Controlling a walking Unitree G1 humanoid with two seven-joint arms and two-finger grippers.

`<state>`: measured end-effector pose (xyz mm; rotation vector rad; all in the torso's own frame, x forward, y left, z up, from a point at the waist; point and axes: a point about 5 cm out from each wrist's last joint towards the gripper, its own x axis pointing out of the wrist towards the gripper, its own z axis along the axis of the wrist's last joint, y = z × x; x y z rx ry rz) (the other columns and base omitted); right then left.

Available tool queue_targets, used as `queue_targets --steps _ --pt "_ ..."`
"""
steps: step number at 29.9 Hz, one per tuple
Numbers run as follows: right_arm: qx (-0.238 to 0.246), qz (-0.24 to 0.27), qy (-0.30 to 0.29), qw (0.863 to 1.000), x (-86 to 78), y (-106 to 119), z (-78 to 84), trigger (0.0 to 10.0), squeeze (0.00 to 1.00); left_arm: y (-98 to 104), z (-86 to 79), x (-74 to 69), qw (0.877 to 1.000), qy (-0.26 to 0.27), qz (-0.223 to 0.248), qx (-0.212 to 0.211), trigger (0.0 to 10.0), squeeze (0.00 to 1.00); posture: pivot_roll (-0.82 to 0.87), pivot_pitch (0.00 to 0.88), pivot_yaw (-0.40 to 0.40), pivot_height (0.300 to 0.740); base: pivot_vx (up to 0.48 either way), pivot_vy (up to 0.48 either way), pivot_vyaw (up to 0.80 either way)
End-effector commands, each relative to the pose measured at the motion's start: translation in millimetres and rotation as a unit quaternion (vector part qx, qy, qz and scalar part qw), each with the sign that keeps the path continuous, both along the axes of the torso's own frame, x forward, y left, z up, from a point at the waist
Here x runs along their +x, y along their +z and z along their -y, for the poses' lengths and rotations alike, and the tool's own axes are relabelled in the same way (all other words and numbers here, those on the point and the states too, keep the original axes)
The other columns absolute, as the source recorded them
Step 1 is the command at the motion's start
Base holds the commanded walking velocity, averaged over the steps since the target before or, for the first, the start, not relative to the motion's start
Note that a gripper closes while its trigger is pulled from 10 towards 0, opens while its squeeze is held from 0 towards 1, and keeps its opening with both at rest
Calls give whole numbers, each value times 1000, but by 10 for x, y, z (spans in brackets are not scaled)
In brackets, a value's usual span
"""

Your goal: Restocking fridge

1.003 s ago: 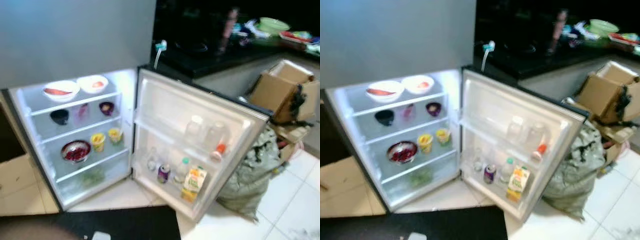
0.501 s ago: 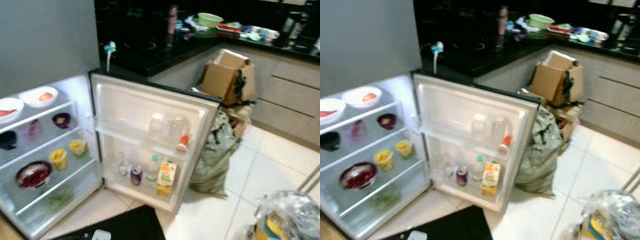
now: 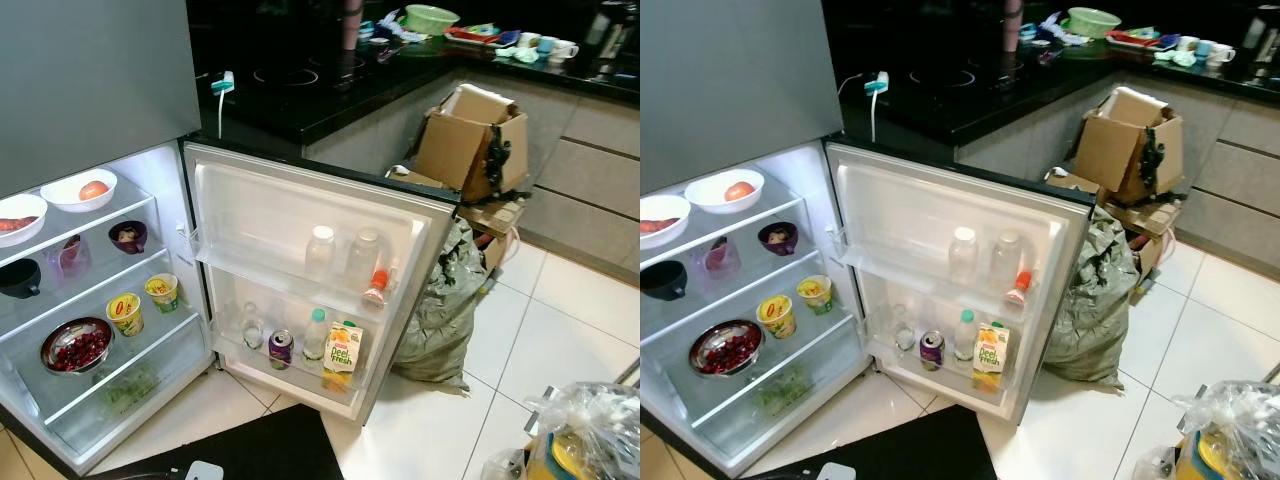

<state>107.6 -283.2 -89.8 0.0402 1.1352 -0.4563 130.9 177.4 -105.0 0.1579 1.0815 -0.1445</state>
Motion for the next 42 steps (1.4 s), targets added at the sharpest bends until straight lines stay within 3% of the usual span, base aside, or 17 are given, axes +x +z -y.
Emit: queue_targets --steps 1,16,22,29,32,36,38,40,41,42 --pt "-1 -3 5 1000 -11 2 13 10000 0 9 -33 16 1000 1 5 5 10000 0 -75 0 -40 740 0 0 0" --pt "0 -6 14 1000 -2 1 3 10000 0 57 -14 142 1000 -3 30 -4 10000 0 -73 0 -39 740 0 0 0" --pt "2 -11 15 1000 -45 -15 -7 10000 0 119 3 280 998 3 62 -18 10000 0 -74 0 -37 740 0 -475 0" --pt "3 -12 14 1000 -52 -20 -16 10000 0 335 -166 649 989 31 145 -20 10000 0 -71 0 -34 740 0 0 0" --pt "4 -12 15 1000 -52 -21 -18 10000 0 379 -193 712 987 30 159 -21 10000 0 -71 0 -35 740 0 0 0" --pt "3 -12 14 1000 -56 -22 -19 10000 0 711 -303 1109 967 -36 253 -23 10000 0 -72 0 -31 740 0 0 0" --pt "3 -12 14 1000 -57 -22 -19 10000 0 777 -314 1175 962 -55 268 -20 10000 0 -72 0 -30 740 0 0 0" --pt "3 -13 13 1000 -63 -24 -19 10000 0 931 -336 1322 949 -98 300 -9 10000 0 -71 0 -27 740 0 0 0" --pt "3 -14 12 1000 -71 -27 -22 10000 0 1088 -352 1458 934 -138 328 4 10000 0 -70 0 -23 740 0 0 0" --pt "3 -14 12 1000 -71 -27 -22 10000 0 1088 -352 1458 934 -138 328 4 10000 0 -70 0 -23 740 0 0 0"
